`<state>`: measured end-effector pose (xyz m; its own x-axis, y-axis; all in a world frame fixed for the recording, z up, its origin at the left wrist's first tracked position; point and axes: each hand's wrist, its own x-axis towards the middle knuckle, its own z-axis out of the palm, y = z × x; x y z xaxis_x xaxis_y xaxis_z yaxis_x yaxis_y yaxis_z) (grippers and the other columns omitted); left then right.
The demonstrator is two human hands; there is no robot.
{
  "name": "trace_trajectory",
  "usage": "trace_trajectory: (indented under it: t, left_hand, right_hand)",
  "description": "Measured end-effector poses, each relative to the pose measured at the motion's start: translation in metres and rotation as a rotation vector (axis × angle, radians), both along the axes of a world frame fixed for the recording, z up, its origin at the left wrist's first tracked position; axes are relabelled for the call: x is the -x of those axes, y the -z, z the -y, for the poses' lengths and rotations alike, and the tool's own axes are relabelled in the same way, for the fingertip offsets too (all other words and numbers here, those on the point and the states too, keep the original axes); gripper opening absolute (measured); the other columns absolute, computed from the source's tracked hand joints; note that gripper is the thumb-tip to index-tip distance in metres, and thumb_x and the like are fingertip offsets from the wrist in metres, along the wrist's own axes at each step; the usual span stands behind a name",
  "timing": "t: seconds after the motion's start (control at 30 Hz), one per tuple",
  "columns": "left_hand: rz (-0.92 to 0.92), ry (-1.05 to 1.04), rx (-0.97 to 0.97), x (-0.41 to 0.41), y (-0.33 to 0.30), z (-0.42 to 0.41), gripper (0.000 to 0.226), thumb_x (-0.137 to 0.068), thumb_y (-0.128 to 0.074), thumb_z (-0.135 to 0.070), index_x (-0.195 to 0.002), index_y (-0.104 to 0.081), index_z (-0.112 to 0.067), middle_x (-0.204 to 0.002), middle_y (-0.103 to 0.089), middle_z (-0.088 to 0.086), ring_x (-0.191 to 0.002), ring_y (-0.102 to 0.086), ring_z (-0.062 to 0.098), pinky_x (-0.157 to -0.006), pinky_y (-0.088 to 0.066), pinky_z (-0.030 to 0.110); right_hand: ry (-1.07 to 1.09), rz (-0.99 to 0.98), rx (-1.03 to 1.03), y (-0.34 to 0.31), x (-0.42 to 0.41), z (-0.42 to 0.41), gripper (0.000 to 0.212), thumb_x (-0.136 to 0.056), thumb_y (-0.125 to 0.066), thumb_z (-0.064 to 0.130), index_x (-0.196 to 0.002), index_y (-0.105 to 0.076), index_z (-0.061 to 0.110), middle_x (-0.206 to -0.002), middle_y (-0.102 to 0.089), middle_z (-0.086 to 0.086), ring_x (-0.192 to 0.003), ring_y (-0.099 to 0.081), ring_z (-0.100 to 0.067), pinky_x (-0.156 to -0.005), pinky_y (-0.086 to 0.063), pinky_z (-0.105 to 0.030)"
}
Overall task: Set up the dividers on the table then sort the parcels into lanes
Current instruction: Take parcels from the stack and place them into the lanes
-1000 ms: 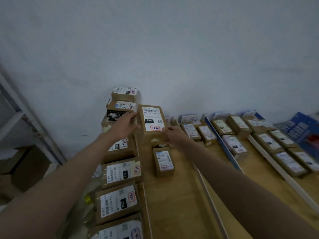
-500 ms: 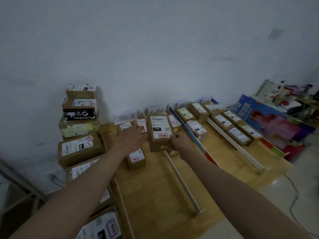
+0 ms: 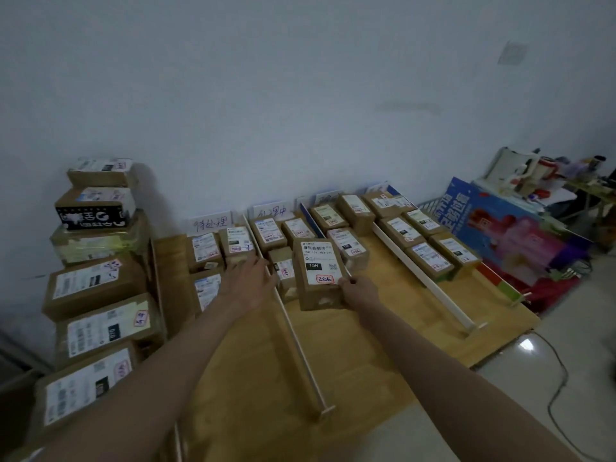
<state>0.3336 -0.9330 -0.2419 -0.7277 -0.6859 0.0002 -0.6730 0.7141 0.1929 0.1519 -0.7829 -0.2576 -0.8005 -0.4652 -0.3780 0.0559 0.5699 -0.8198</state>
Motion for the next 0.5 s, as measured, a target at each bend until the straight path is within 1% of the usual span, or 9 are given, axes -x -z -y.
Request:
trace_trajectory:
  t: [0.07, 0.13, 0.23, 0.3, 0.37, 0.5]
  left_hand:
    - [0.005, -0.012, -0.011, 0.02, 0.009, -0.022, 0.05, -0.099, -0.034, -0.051, -0.137, -0.05, -0.022, -0.14, -0.049, 0.003, -0.123, -0.052, 0.026, -0.103, -0.038, 0.042]
    - [0.01, -0.025, -0.027, 0.041, 0.015, -0.045, 0.052, -0.099, -0.035, -0.051, -0.139, -0.048, -0.02, -0.142, -0.049, 0.003, -0.124, -0.052, 0.025, -0.104, -0.04, 0.042]
    - [-0.006, -0.027, -0.036, 0.072, 0.018, -0.078, 0.048, -0.099, -0.039, -0.046, -0.137, -0.049, -0.019, -0.14, -0.049, 0.003, -0.123, -0.052, 0.024, -0.101, -0.042, 0.041]
    - [-0.006, -0.028, -0.038, 0.092, 0.02, -0.095, 0.047, -0.099, -0.039, -0.047, -0.136, -0.05, -0.021, -0.138, -0.049, 0.001, -0.123, -0.052, 0.023, -0.101, -0.041, 0.039]
    - [0.01, -0.024, -0.031, 0.112, 0.023, -0.109, 0.051, -0.099, -0.035, -0.049, -0.139, -0.048, -0.021, -0.14, -0.048, 0.001, -0.125, -0.05, 0.022, -0.105, -0.037, 0.039]
    - [0.015, -0.008, -0.013, 0.154, 0.024, -0.124, 0.053, -0.1, -0.032, -0.051, -0.141, -0.046, -0.02, -0.141, -0.047, 0.0, -0.127, -0.049, 0.022, -0.107, -0.037, 0.039]
  right_hand:
    - [-0.008, 0.004, 0.004, 0.009, 0.027, -0.02, 0.032, -0.098, -0.054, 0.028, -0.121, -0.062, 0.007, -0.118, -0.064, -0.009, -0.104, -0.062, -0.024, -0.089, -0.056, -0.04]
    - [-0.012, 0.012, 0.011, 0.018, 0.052, -0.041, 0.028, -0.097, -0.055, 0.029, -0.115, -0.063, 0.009, -0.114, -0.065, -0.009, -0.101, -0.063, -0.024, -0.089, -0.057, -0.043]
    - [-0.004, 0.023, 0.014, 0.023, 0.088, -0.073, 0.023, -0.097, -0.056, 0.027, -0.111, -0.062, 0.01, -0.111, -0.065, -0.008, -0.099, -0.064, -0.023, -0.088, -0.057, -0.044]
    - [0.007, 0.064, 0.017, 0.023, 0.108, -0.092, 0.02, -0.099, -0.054, 0.025, -0.111, -0.06, 0.011, -0.11, -0.065, -0.007, -0.098, -0.064, -0.022, -0.088, -0.058, -0.042]
    - [0.022, 0.081, 0.022, 0.026, 0.128, -0.106, 0.022, -0.099, -0.053, 0.024, -0.115, -0.059, 0.01, -0.111, -0.064, -0.007, -0.099, -0.064, -0.022, -0.088, -0.058, -0.042]
    - [0.056, 0.039, 0.044, 0.031, 0.164, -0.123, 0.024, -0.098, -0.055, 0.027, -0.114, -0.062, 0.011, -0.112, -0.065, -0.007, -0.1, -0.063, -0.023, -0.088, -0.057, -0.045]
